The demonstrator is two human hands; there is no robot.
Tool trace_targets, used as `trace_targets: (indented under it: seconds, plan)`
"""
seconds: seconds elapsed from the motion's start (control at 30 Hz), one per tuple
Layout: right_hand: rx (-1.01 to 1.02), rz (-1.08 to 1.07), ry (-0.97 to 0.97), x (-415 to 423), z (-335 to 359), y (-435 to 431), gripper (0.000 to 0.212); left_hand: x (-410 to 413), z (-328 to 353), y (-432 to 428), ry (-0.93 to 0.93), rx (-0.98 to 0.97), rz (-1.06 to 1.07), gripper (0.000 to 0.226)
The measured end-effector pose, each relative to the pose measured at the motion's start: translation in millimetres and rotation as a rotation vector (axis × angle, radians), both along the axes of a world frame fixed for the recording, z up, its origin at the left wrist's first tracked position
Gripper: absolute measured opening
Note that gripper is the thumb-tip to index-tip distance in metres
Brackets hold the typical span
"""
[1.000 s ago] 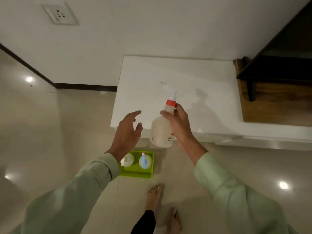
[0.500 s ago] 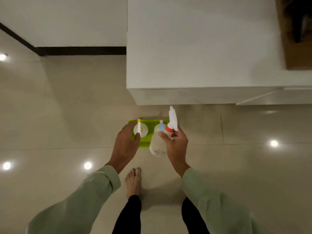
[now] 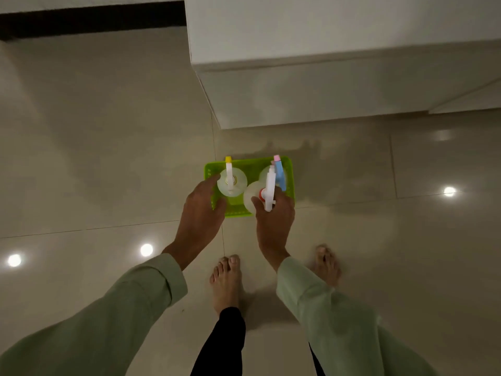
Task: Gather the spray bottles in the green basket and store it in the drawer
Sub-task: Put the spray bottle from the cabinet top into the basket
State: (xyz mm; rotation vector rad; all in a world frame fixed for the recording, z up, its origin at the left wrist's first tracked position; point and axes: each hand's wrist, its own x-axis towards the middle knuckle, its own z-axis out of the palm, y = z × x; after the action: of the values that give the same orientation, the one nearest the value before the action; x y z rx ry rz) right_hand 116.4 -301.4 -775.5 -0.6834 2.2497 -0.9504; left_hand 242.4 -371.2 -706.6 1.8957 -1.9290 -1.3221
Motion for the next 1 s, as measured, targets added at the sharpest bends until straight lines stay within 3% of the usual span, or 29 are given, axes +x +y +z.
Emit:
trace_targets:
  seconds: [0.33, 0.67, 0.77, 0.87, 1.0]
  plan:
    - [-0.023, 0.116, 0.159, 8, -41, -4, 0.028, -4, -40, -13, -0.007, -0.019, 0.034, 0.048]
    - [0.181, 0.313, 0.154, 8, -63, 2, 0.034, -2, -56, -16, -0.062, -0.006, 0.031, 0.053]
    - [0.178, 0.370, 0.074, 3, -62, 9, 0.048, -1, -55, -16, -0.056, -0.011, 0.046, 0.052]
    - [0.133, 0.343, 0.026, -6, -52, 16, 0.060, -2, -51, -20, -0.074, -0.038, 0.083, 0.051]
    - [0.048, 0.181, 0.123, -27, -34, 17, 0.047, -8, -50, -29, -0.112, -0.063, 0.126, 0.043]
